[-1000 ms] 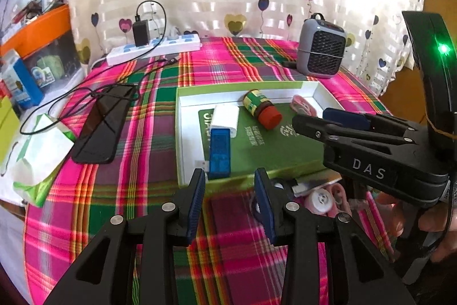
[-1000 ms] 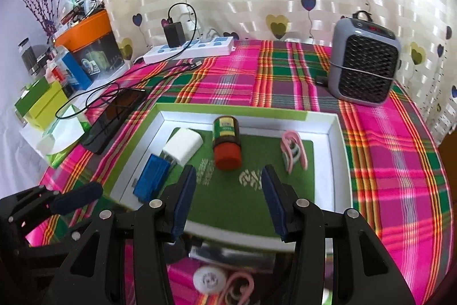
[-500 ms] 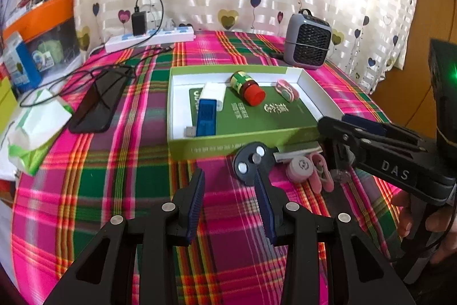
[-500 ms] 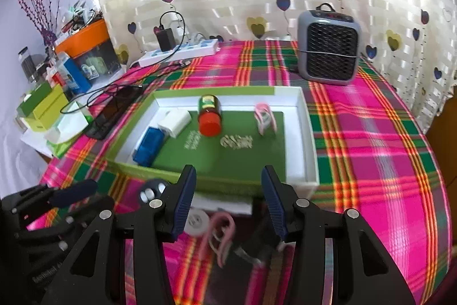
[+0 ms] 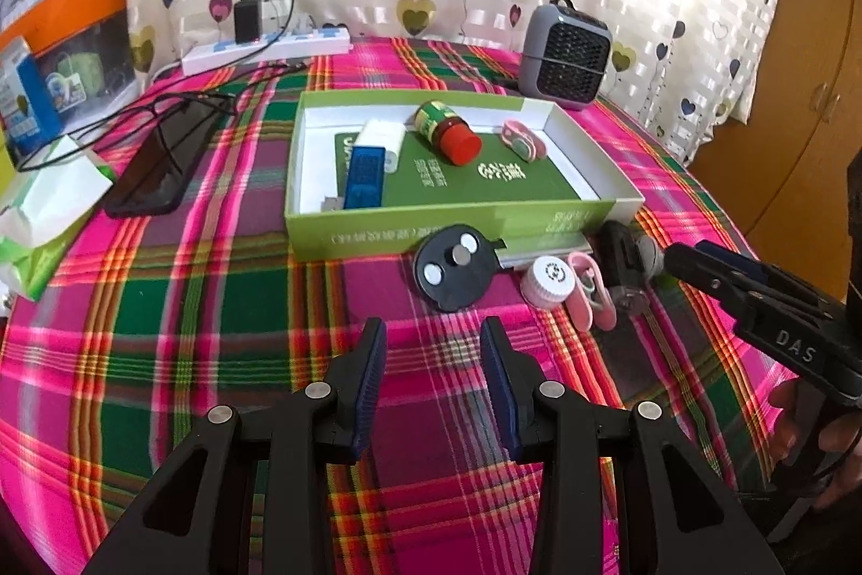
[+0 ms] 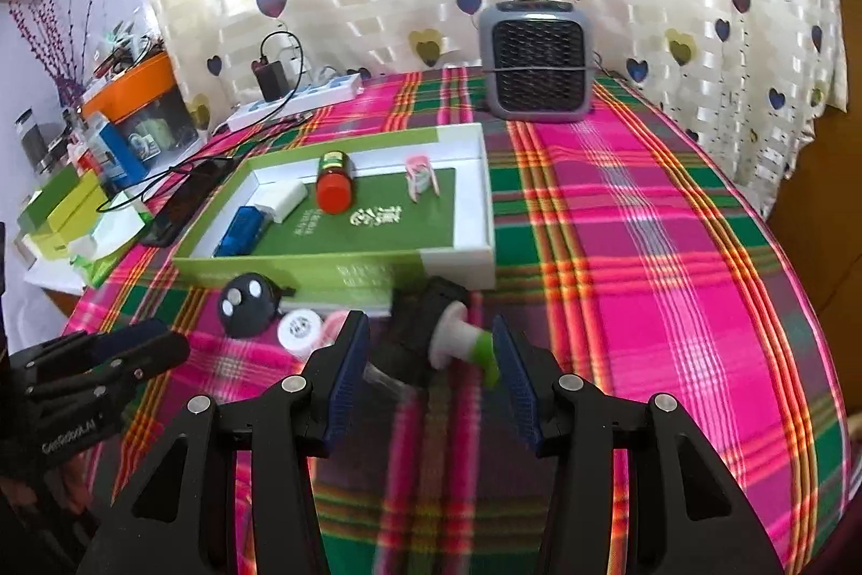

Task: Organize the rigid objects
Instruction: 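Move the right gripper to the white-green spool while the left approaches the black key fob, then close the right gripper on the spool while the left gripper closes on the black fob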

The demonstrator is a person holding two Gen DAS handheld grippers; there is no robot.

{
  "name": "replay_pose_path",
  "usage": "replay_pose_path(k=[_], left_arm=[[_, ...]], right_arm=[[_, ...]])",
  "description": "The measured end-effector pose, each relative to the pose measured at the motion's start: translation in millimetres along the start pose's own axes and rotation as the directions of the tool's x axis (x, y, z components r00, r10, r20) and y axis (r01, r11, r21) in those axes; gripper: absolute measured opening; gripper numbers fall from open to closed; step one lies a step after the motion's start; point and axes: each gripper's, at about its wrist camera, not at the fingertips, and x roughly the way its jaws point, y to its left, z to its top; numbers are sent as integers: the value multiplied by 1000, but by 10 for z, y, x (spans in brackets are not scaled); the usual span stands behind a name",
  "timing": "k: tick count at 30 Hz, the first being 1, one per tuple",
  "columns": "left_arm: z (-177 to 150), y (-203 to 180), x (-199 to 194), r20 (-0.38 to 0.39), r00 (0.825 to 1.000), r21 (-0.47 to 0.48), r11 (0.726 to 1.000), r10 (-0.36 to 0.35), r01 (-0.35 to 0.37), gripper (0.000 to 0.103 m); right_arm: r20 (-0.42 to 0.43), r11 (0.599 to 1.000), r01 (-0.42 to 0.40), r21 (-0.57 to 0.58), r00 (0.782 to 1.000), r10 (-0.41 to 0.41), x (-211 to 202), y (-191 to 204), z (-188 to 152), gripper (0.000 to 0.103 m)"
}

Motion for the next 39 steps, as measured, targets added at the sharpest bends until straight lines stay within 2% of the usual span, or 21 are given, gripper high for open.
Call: replay_pose_path(k=[14,18,27,39], left_arm=[[-36,-16,63,-26,1000,0,1000,-12,12,35],[-31,-29,90,-33,999,0,1000,-11,11,35],[-10,-56,149,-49,999,-2,1000,-13,13,35],[42,-69,218,-60,998,-12,1000,-14,14,35]], right_arm=[[-24,999,23,-41,999,-24,39,-66,-146,49],[-26,999,43,-2,999,-43,61,-169,-122,49],[-28,999,6,43,1000,-5,153,-149,-8,49],[-54,993,24,118,998,-18,231,-292,-9,49]])
